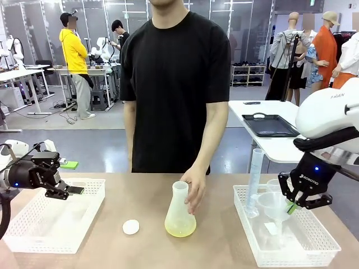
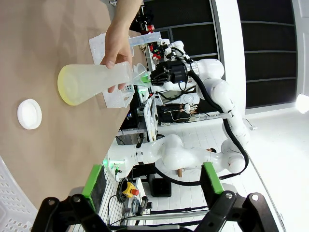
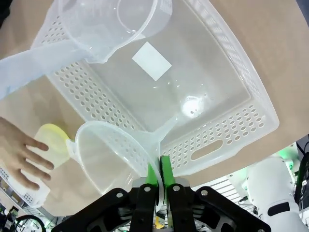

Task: Prepare the solutions needed for the experiment.
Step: Once the solution is in the Big flask , pick up the Plastic Funnel and place it back into the right Organizing basket, then when the human places the Big flask in the center of the table, pick up the Big flask and place it in the left Organizing basket.

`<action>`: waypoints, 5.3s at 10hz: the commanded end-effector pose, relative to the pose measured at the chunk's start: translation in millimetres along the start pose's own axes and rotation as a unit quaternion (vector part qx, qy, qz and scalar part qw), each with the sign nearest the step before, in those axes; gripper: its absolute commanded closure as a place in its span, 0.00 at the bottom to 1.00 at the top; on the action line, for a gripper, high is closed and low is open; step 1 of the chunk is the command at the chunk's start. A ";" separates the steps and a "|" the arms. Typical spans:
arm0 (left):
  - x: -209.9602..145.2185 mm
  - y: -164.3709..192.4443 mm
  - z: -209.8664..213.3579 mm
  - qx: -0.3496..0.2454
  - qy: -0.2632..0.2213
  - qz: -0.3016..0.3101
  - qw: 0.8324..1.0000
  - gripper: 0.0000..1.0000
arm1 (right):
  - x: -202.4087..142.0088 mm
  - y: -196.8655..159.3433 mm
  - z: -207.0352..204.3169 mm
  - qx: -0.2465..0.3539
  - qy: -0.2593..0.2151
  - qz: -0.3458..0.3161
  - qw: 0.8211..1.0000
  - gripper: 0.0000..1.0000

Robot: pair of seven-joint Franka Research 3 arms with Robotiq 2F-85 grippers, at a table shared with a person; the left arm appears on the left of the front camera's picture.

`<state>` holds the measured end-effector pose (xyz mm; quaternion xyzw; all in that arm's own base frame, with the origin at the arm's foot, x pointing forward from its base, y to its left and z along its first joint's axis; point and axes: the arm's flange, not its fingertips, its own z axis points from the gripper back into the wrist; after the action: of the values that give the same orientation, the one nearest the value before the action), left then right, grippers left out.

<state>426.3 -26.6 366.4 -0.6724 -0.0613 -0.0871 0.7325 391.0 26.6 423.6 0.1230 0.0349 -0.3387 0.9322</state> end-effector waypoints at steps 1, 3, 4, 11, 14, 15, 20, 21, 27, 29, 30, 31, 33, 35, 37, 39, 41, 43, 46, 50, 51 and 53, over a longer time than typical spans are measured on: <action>1.8 -2.7 -0.4 0.001 -0.001 0.004 1.000 0.00 | 3.0 9.3 -4.0 -0.008 -0.017 -0.025 1.000 0.77; 1.8 -2.7 -0.4 0.001 -0.001 0.004 1.000 0.00 | 3.3 7.5 -9.4 -0.010 -0.011 -0.028 1.000 0.57; 1.8 -2.7 -0.4 0.001 -0.001 0.004 1.000 0.00 | 3.4 8.2 -12.8 -0.007 -0.007 -0.026 1.000 0.51; 1.8 -2.7 -0.4 0.001 -0.001 0.004 1.000 0.00 | 3.9 0.6 -6.5 -0.002 0.001 -0.011 1.000 0.37; 1.8 -2.7 -0.4 0.001 -0.001 0.004 1.000 0.00 | 3.9 0.6 -6.5 -0.002 0.001 -0.011 1.000 0.37; 1.8 -2.7 -0.4 0.001 -0.001 0.004 1.000 0.00 | 3.9 0.6 -6.5 -0.002 0.001 -0.011 1.000 0.37; 1.8 -2.7 -0.4 0.001 -0.001 0.004 1.000 0.00 | -38.9 -0.3 3.8 0.044 -0.037 0.009 0.998 0.37; 1.8 -2.7 -0.4 0.001 -0.001 0.004 1.000 0.00 | -52.5 -3.5 14.9 0.084 -0.034 0.015 0.996 0.37; 1.8 -2.7 -0.4 0.001 -0.001 0.004 1.000 0.00 | -58.7 -26.4 54.4 0.331 0.057 0.096 0.937 0.37; 1.8 -2.7 -0.4 0.001 -0.001 0.004 1.000 0.00 | -37.5 -21.5 46.1 0.398 0.040 0.146 0.905 0.37; 1.8 -2.7 -0.4 0.001 -0.001 0.004 1.000 0.00 | -30.2 -15.0 37.7 0.423 0.027 0.177 0.888 0.37; 1.8 -2.7 -0.4 0.001 -0.001 0.004 1.000 0.00 | -24.9 -8.8 30.8 0.449 0.044 0.199 0.870 0.37; 1.8 -2.7 -0.4 0.001 -0.001 0.004 1.000 0.00 | -17.2 0.6 21.6 0.479 0.062 0.228 0.845 0.37; 1.8 -2.7 -0.4 0.001 -0.001 0.004 1.000 0.00 | -6.7 6.2 14.0 0.511 0.097 0.242 0.819 0.37; 1.8 -2.7 -0.4 0.001 -0.001 0.004 1.000 0.00 | 1.5 7.4 10.2 0.536 0.125 0.242 0.799 0.37; 1.8 -2.7 -0.4 0.001 -0.001 0.004 1.000 0.00 | 9.9 4.1 7.1 0.548 0.138 0.241 0.789 0.37; 1.8 -2.7 -0.4 0.001 -0.001 0.004 1.000 0.00 | 10.8 1.8 5.9 0.550 0.147 0.240 0.786 0.37; 1.8 -2.7 -0.4 0.001 -0.001 0.004 1.000 0.00 | 6.2 1.4 8.4 0.530 0.166 0.262 0.789 0.37; 1.8 -2.7 -0.4 0.001 -0.001 0.004 1.000 0.00 | 9.1 -0.8 6.1 0.541 0.152 0.231 0.794 0.37; 1.8 -2.7 -0.4 0.001 -0.001 0.004 1.000 0.00 | 9.1 -0.8 6.1 0.541 0.152 0.231 0.794 0.37; 1.8 -2.7 -0.4 0.001 -0.001 0.004 1.000 0.00 | 9.1 -0.8 6.1 0.541 0.152 0.231 0.794 0.37; 1.8 -2.7 -0.4 0.001 -0.001 0.004 1.000 0.00 | 9.1 -0.8 6.1 0.541 0.152 0.231 0.794 0.37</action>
<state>426.3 -26.6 366.3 -0.6724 -0.0612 -0.0871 0.7325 396.4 17.9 427.6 0.6608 -0.0386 -0.0509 0.7479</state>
